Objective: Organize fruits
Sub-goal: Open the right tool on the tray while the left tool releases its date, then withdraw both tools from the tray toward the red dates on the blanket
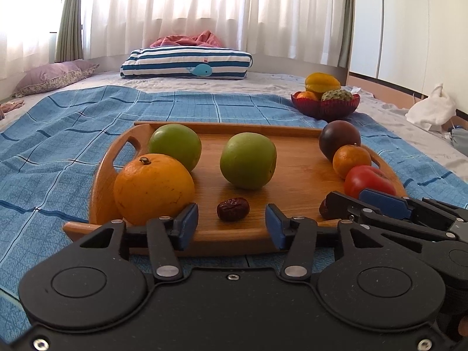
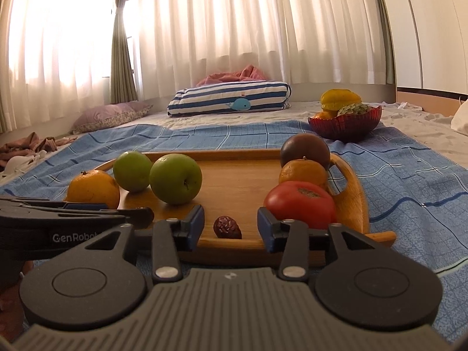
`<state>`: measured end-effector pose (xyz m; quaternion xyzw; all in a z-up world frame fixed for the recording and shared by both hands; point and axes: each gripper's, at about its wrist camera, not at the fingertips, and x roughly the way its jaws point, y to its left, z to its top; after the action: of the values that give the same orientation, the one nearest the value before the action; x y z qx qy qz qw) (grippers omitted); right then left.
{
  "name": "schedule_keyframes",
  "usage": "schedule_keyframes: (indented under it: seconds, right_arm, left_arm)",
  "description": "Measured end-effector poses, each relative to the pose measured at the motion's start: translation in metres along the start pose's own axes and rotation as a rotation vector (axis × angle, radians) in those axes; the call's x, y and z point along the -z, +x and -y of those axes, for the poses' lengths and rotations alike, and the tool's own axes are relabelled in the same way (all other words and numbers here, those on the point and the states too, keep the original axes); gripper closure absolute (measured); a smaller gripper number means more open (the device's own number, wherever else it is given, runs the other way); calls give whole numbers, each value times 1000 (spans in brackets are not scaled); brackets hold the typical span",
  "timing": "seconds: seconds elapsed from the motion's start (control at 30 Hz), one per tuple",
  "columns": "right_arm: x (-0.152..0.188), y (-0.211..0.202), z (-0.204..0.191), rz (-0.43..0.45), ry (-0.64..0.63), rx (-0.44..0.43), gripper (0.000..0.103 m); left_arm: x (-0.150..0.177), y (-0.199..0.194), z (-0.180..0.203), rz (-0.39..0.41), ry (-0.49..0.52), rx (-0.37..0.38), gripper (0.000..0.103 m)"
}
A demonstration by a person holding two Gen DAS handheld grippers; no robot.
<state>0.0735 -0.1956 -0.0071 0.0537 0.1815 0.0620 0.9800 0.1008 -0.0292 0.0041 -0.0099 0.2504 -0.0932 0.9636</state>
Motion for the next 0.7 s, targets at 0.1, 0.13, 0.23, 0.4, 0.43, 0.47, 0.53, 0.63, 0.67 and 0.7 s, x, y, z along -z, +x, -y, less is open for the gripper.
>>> schedule_keyframes:
  seconds: [0.1, 0.13, 0.23, 0.4, 0.43, 0.47, 0.53, 0.63, 0.67, 0.7]
  right_arm:
    - [0, -4, 0, 14, 3, 3, 40]
    - [1, -5, 0, 19, 4, 6, 38]
    - [1, -10, -1, 40, -1, 22, 33]
    - [1, -18, 1, 71, 3, 30, 24]
    - [0, -19, 2, 73, 7, 27, 22]
    - [0, -20, 3, 75, 11, 24, 21]
    - [0, -22, 3, 78, 8, 16, 19]
    - [2, -24, 0, 80, -18, 20, 19]
    - [3, -25, -1, 80, -29, 22, 19]
    - [3, -26, -2, 80, -38, 22, 19]
  left_arm:
    - [2, -4, -1, 11, -8, 0, 52]
    - [2, -6, -1, 14, -9, 0, 52]
    - [3, -11, -2, 22, -16, -4, 50]
    - [5, -21, -5, 23, -34, -39, 36]
    - [6, -23, -7, 26, -42, -46, 31]
    - [6, -24, -10, 28, -50, -47, 29]
    - [9, -28, -13, 30, -59, -44, 28]
    - [13, -31, -14, 28, -55, -55, 27]
    - [14, -32, -13, 28, -53, -59, 27]
    - [15, -33, -13, 27, -50, -62, 27]
